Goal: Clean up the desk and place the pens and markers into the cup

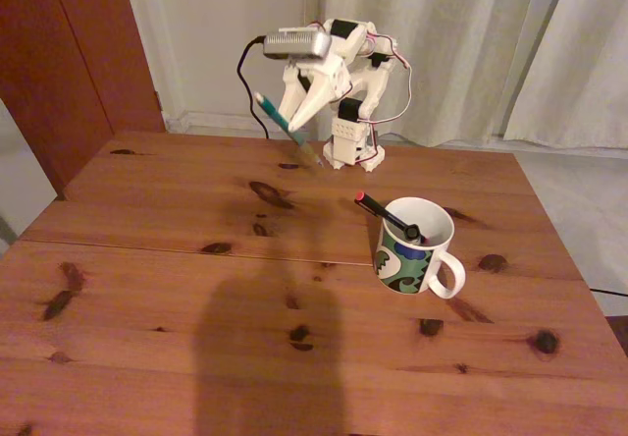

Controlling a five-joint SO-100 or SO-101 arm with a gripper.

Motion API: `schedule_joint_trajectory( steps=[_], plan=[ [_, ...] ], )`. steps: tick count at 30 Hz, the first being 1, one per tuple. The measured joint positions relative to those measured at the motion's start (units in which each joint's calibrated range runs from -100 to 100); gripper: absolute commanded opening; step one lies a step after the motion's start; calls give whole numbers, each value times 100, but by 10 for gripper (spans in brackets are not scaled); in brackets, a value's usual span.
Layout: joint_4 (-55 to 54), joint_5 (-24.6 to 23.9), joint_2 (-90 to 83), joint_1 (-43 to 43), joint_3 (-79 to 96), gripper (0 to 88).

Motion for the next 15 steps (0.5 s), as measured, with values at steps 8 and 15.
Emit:
schedule_joint_trajectory(
  steps=[8, 15],
  plan=[
    [0, 317, -8, 110, 195, 5],
    [0, 342, -8, 110, 195, 5]
  ],
)
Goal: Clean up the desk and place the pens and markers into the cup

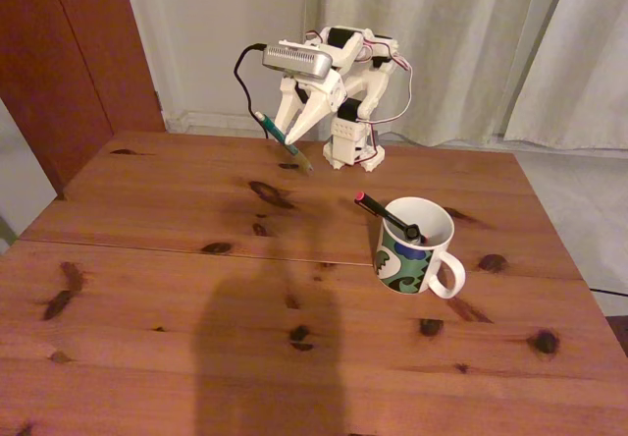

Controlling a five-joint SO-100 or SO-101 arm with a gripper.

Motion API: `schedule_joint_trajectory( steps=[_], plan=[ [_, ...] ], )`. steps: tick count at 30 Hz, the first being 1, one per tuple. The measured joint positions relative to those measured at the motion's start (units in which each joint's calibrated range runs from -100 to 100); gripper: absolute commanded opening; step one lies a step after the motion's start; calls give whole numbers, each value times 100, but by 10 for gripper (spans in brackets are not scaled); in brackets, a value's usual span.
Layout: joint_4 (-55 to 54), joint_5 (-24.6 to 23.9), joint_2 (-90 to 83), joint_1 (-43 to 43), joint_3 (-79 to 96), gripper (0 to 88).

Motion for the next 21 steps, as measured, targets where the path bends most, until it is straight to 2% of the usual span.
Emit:
schedule_joint_trajectory(
  steps=[21],
  plan=[
    [0, 0, -8, 0, 68, 5]
  ],
)
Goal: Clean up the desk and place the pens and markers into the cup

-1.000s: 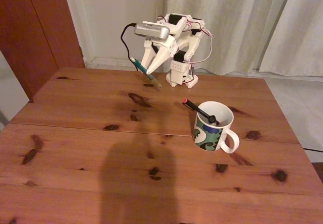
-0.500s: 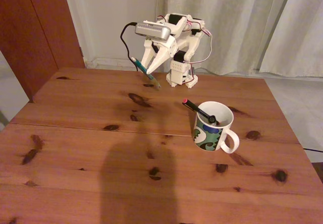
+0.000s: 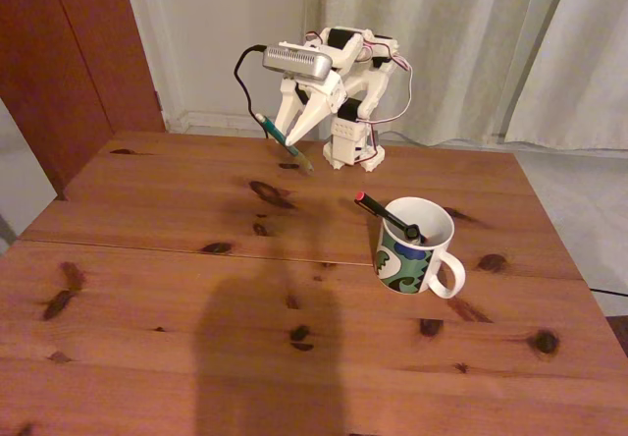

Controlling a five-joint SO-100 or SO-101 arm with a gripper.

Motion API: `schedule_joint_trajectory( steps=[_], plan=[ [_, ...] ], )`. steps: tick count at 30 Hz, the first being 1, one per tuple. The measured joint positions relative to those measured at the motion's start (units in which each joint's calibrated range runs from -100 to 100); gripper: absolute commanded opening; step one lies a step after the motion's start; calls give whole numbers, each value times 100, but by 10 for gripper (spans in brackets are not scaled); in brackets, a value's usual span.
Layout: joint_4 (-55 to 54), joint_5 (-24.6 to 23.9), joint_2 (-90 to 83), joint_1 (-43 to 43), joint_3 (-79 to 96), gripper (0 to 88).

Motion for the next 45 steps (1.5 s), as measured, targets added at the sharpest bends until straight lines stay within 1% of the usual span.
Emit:
schedule_joint_trajectory(
  steps=[12, 15, 19, 25, 27, 39, 45],
  plan=[
    [0, -93, -17, 0, 0, 5],
    [0, -93, -34, -169, 0, 5],
    [0, -93, -34, -880, 0, 5],
    [0, -98, -119, -2435, 0, 5],
    [0, -137, -314, -2706, 25, 5],
    [0, -220, -1508, -2838, 51, 5],
    [-17, -220, -2203, -2846, 654, 5]
  ],
)
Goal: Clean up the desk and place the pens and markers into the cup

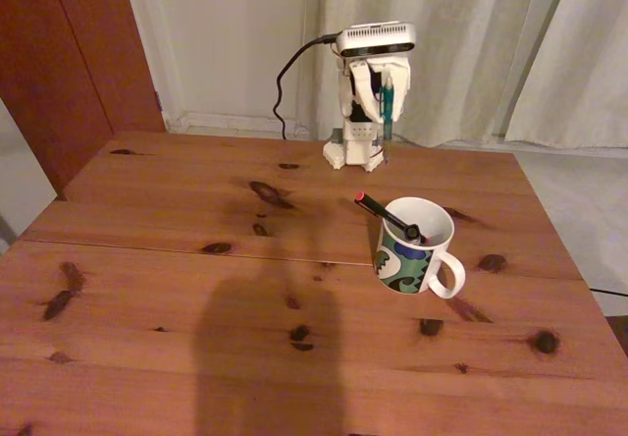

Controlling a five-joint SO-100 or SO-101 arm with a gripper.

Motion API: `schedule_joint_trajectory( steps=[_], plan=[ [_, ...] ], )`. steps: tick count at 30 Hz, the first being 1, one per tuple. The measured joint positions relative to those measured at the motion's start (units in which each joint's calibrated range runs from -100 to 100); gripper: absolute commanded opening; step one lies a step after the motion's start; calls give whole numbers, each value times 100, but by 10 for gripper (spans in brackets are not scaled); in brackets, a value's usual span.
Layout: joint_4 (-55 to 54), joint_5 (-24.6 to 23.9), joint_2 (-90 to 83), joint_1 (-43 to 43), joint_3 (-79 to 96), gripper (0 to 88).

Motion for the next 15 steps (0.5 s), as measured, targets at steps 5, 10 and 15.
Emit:
schedule_joint_trajectory(
  steps=[5, 10, 15],
  plan=[
    [-33, 0, -703, 0, 476, 5],
    [-655, 0, -805, 0, 790, 5],
    [-1327, 0, -797, 0, 1197, 5]
  ],
)
